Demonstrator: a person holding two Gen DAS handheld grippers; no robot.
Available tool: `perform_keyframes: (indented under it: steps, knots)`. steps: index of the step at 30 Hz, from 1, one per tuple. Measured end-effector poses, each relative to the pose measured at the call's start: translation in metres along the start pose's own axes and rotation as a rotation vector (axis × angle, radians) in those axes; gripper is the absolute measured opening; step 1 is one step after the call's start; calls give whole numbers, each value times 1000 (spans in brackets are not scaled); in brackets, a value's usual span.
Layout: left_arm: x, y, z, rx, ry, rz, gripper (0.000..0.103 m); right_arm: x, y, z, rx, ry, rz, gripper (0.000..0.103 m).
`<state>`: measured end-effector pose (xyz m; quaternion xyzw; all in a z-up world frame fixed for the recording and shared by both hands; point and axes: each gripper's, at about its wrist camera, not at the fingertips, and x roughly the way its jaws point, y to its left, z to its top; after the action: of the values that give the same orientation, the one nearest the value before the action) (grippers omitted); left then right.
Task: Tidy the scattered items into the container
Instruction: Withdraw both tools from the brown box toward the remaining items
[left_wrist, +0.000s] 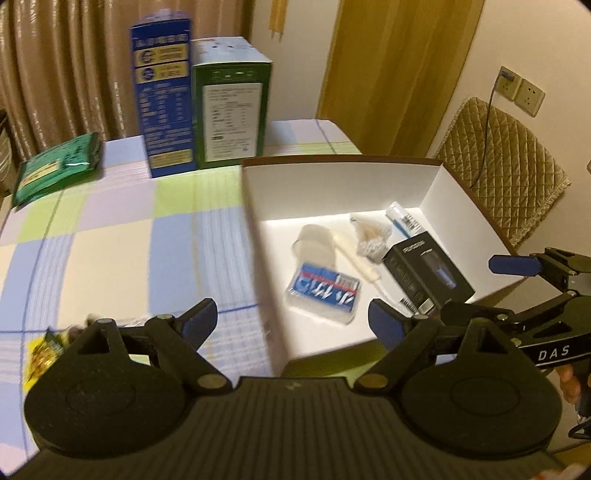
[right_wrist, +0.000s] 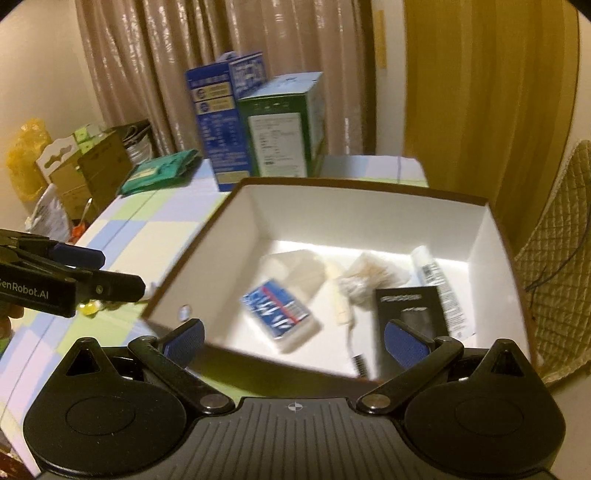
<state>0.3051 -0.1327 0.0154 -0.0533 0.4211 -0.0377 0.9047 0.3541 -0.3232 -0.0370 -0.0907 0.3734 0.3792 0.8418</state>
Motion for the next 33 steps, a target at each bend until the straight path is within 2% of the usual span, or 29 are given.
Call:
perform_keyframes:
  steps: [10, 19, 33]
  knots:
    - [-44, 36, -35, -10, -14, 15, 86, -14, 49, -15, 10, -5, 7, 101]
    - [-67, 62, -72, -40, 18, 13, 86, -17, 88, -36, 16, 30, 45, 101]
    - [-97, 131, -107, -125, 15, 138, 85, 21, 157, -39, -50, 76, 134, 101]
